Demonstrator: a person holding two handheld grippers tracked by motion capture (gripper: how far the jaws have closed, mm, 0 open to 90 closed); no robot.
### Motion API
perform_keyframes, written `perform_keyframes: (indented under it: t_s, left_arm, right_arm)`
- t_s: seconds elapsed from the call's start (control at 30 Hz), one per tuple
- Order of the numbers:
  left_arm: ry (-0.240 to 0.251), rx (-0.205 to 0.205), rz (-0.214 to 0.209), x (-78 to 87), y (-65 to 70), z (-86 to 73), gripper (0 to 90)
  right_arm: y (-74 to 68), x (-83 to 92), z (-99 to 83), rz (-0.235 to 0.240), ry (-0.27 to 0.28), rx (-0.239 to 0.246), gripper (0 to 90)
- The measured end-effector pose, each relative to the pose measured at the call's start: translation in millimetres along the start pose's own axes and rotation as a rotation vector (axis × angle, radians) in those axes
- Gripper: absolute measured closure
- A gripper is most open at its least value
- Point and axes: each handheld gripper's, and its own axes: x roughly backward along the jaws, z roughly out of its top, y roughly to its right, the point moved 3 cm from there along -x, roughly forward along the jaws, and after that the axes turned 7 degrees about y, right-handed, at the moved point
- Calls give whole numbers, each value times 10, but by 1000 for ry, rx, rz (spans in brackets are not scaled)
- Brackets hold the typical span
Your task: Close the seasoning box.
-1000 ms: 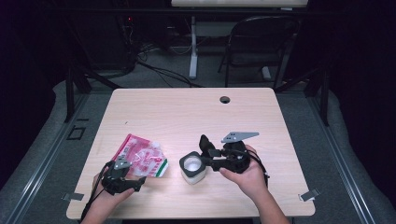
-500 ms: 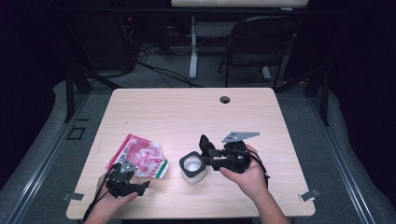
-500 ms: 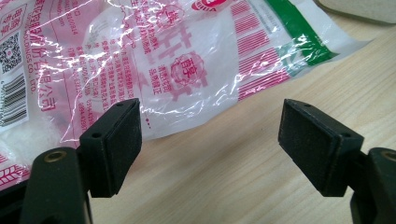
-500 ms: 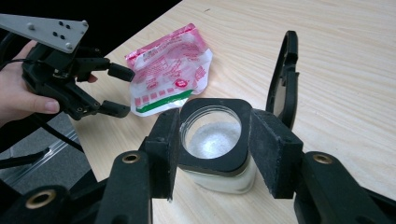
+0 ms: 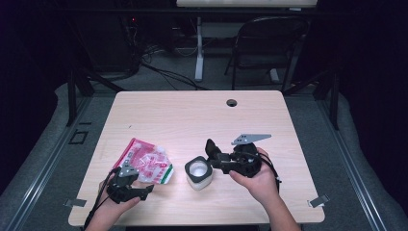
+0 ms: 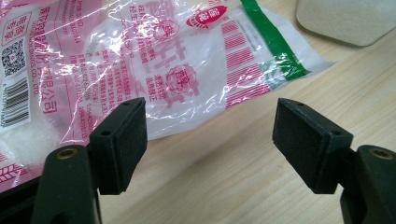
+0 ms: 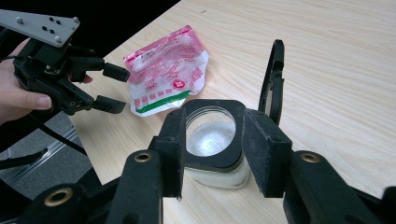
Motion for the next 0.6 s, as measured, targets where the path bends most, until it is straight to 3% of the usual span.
perform_keyframes:
  t_s: [0.13, 0.37, 0.5, 0.6]
  left_arm:
    - [-2, 5, -2, 34, -4, 13, 276]
    - [38, 36, -7, 133, -48, 61, 321]
    - [65, 48, 0, 176, -87, 79, 339]
    - [59, 66, 19, 202, -120, 82, 370]
  right_arm:
    - [8, 12, 24, -7, 3, -10, 647]
    - [20, 22, 21, -14, -16, -1, 692]
    - [46, 48, 20, -19, -10, -7, 705]
    - [64, 74, 23, -27, -13, -5, 722]
